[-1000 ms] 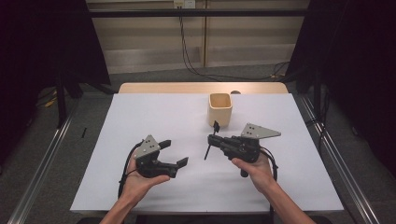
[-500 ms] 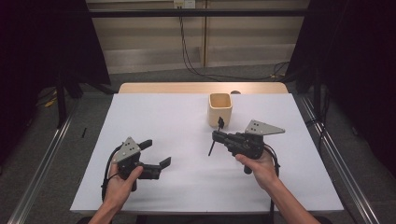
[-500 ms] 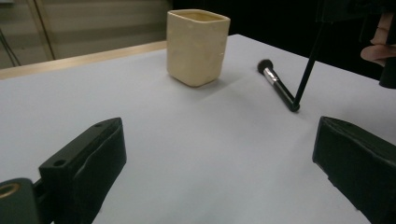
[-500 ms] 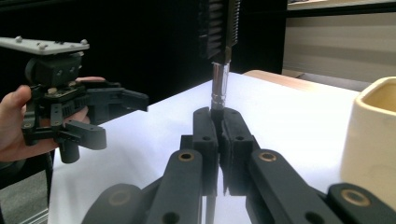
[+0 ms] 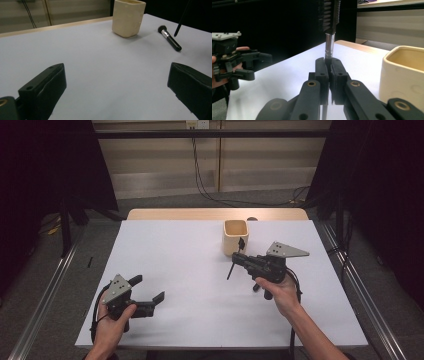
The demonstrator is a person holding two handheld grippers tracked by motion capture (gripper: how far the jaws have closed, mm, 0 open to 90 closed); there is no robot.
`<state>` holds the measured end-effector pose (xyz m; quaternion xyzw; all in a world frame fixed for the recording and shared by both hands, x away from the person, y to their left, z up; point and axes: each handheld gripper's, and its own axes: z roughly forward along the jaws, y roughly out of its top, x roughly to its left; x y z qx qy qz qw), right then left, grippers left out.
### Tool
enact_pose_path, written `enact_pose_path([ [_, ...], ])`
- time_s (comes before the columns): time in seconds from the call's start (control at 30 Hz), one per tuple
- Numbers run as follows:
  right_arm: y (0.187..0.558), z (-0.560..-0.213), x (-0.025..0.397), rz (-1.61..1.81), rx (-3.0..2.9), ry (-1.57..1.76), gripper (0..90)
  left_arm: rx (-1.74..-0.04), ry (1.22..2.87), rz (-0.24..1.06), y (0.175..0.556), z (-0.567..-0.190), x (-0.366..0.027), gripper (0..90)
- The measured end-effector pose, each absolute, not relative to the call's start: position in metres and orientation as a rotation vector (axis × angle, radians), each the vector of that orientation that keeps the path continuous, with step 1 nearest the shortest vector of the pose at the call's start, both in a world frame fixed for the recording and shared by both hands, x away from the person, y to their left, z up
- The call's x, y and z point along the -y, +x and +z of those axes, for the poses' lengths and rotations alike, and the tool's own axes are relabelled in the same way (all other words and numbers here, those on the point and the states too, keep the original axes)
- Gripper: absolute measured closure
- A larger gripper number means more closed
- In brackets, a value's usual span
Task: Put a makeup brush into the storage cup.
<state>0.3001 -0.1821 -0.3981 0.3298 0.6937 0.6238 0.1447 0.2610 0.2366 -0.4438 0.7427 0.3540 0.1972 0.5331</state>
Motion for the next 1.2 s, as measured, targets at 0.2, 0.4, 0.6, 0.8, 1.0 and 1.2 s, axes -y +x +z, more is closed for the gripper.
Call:
enact_pose_path([
  [0.2,0.310,-0.389,0.186,1.793,-1.972,0.964,86.8,-0.863,1.773,0.487,0.250,-0.447,-0.243,2.1],
  [0.4,0.320,-0.383,0.191,1.766,-1.954,0.989,86.8,-0.875,1.768,0.497,0.251,-0.449,-0.248,2.1],
  [0.6,0.333,-0.373,0.199,1.767,-1.921,1.004,86.8,-0.827,1.764,0.521,0.247,-0.446,-0.249,2.6],
  [0.8,0.347,-0.367,0.202,1.722,-1.920,1.009,86.8,-0.835,1.768,0.524,0.247,-0.446,-0.251,2.4],
  [1.0,0.363,-0.361,0.205,1.676,-1.921,1.027,86.7,-0.840,1.778,0.528,0.247,-0.446,-0.252,2.3],
  [1.2,0.376,-0.353,0.205,1.666,-1.894,1.020,86.8,-0.843,1.774,0.533,0.246,-0.445,-0.255,2.3],
])
